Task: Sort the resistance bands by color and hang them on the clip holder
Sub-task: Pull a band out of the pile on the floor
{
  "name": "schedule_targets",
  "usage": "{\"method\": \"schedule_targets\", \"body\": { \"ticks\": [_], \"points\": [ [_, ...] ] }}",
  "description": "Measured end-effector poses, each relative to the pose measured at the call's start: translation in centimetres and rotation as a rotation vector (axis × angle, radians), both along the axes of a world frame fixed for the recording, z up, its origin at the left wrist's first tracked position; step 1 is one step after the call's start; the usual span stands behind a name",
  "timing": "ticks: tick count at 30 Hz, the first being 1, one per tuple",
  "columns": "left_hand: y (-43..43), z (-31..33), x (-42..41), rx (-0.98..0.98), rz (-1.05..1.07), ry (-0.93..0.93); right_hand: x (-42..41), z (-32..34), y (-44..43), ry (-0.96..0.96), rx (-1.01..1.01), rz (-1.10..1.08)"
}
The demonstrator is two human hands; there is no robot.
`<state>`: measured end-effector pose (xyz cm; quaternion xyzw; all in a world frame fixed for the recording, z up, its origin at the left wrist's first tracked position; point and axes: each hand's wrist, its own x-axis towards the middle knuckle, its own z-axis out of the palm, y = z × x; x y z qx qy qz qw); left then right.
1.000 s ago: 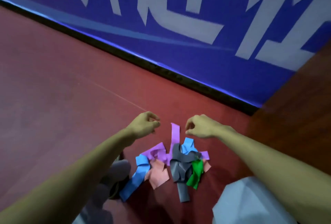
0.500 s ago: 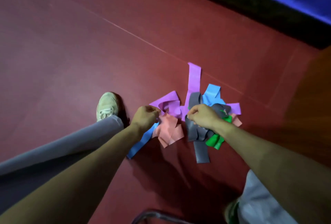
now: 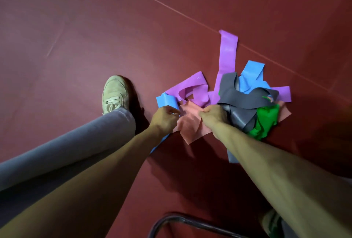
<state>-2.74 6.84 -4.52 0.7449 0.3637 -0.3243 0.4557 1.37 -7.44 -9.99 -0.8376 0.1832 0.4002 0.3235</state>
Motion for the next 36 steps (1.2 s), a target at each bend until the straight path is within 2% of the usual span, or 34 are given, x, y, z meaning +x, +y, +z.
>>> {"method": "schedule_targets", "body": {
  "ticks": [4,7,13,20,25,29,33,36],
  "points": [
    [0.4,1.9,0.2,0.001,-0.038,-0.025,0.0,2.6,-0.1,0.005,0.122,-0.06],
    [0.6,4.5,0.8,0.006,-0.085,-0.06,0.2,5.4,-0.9,-0.005,0.21,-0.022],
    [0.4,11.8,2.4,0.029,-0.282,-0.163,1.8,13.9,-2.7,-0.023,0.366,-0.056],
    [-0.5,20.4,2.1,0.007,-0.398,-0.322,2.8,25.5,-4.5,-0.166,0.545,-0.137],
    [-2.6,24.6,1.3,-0.067,-0.357,-0.453,2.7,32.1,-6.4,-0.258,0.72,-0.277],
    [-4.6,25.7,0.4,-0.204,-0.212,-0.579,2.1,33.6,-8.3,-0.257,0.829,-0.367],
    [-6.2,26.2,1.3,-0.082,-0.342,-0.636,2.9,34.1,-9.2,-0.255,0.862,-0.441],
    [-7.3,26.2,2.6,-0.09,-0.32,-0.658,3.9,34.5,-9.4,-0.2,0.963,-0.498]
  ]
}}
